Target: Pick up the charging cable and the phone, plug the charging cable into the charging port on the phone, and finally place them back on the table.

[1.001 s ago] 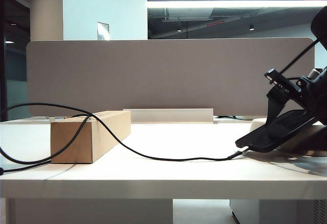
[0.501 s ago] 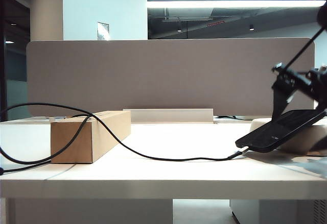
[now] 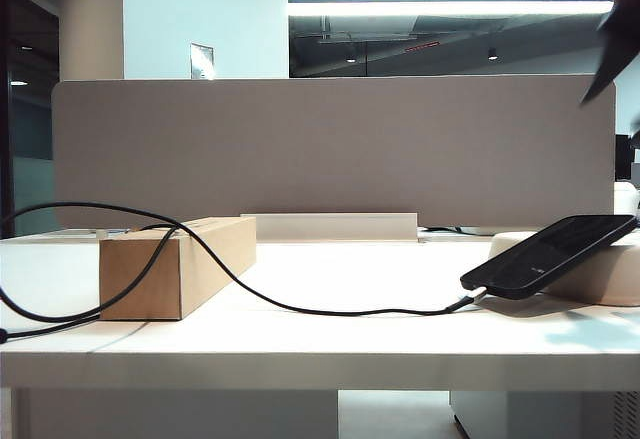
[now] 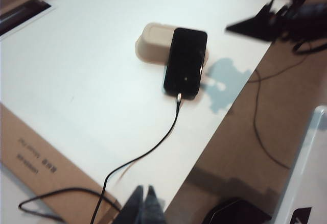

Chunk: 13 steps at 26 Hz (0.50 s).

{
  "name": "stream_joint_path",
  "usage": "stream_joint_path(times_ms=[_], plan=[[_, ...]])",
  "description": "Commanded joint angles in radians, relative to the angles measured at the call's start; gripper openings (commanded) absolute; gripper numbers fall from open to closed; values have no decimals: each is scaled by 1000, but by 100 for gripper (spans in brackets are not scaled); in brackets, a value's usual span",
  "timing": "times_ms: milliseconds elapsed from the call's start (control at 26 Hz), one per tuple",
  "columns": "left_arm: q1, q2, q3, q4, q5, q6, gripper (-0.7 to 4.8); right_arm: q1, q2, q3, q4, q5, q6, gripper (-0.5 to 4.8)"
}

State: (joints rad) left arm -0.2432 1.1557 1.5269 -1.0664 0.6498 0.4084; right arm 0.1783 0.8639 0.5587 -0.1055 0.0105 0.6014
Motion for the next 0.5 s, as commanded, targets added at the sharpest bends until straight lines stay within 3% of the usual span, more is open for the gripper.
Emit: stream_joint_path(times_ms=[39,116,270,501], plan=[[2,-45,-79,22,-102,3,-6,1,-139,-5,-35,70,-176,73],[2,-85,-161,79,-115,-14,-6,1,-214,-23,-34,89,-235,23],[2,-181,-345,248,-127,-96,-6,1,-292,-52,-63,101,-314,8],[2,-418,-676,523,-315,-167,-6,1,-406,-156,-3,123,-373,-1]])
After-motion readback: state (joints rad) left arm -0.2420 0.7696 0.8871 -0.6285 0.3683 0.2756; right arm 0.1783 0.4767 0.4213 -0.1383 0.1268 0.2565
